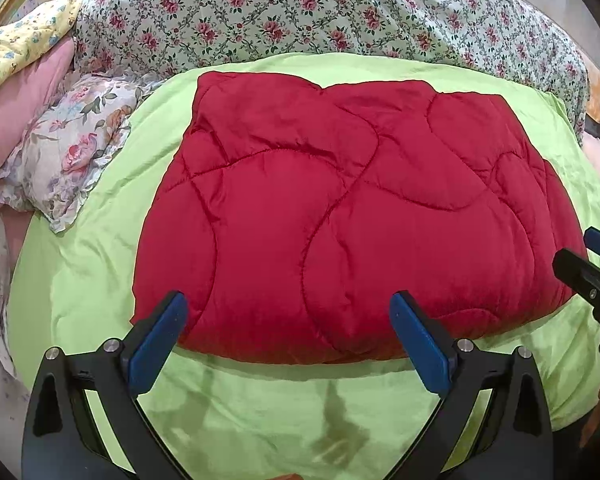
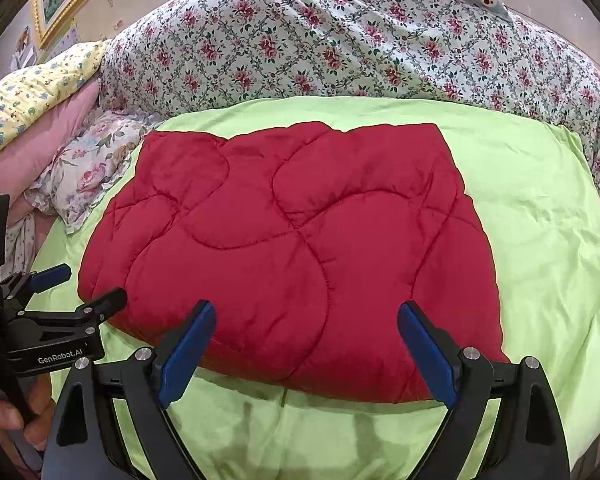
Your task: Fold large clothes
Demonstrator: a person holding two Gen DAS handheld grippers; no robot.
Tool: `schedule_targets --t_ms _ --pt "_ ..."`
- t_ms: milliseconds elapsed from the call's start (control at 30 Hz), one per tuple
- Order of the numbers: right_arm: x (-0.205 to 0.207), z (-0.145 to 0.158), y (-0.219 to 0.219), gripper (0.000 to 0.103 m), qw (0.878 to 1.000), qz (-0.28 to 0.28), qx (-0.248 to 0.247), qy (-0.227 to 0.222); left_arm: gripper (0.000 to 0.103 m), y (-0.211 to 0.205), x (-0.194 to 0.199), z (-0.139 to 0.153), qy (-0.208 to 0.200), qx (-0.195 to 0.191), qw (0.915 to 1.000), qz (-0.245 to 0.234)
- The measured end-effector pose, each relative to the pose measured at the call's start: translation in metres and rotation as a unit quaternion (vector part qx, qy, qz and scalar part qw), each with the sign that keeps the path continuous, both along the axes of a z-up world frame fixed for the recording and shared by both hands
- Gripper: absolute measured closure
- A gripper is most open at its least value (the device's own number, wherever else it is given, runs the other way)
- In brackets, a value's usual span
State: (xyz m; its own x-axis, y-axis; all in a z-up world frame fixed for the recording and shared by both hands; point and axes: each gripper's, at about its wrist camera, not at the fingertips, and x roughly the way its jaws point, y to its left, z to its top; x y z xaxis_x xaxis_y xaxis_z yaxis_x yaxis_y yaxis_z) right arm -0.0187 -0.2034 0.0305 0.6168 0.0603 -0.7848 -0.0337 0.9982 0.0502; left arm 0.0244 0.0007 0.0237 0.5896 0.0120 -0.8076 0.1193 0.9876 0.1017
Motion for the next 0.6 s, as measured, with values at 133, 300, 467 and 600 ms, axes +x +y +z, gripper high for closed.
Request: schedule_targets --t_ms 133,300,467,600 --pt "0.0021 -0.0012 0.002 0.01 1.0 0.001 -0.003 0.003 0.002 -0.0024 0.0016 0.0003 0.0 0.001 1.0 -0.002" --pt "0.0033 -0.0007 0.0029 0.01 1.0 0.001 -0.003 0.001 0.002 -0.0024 0.0028 0.0009 -0.001 0.004 1.0 -0.003" --pt "0.0039 -0.0008 0.0031 0.01 1.0 0.001 -0.002 0.003 0.002 -0.0017 0.0041 0.0004 0.0 0.005 1.0 -0.002" --pt "0.0035 -0.0007 0.003 0.01 1.0 0.0 -0.003 0.004 0.002 -0.0005 0.0051 0.0008 0.001 0.006 1.0 -0.004"
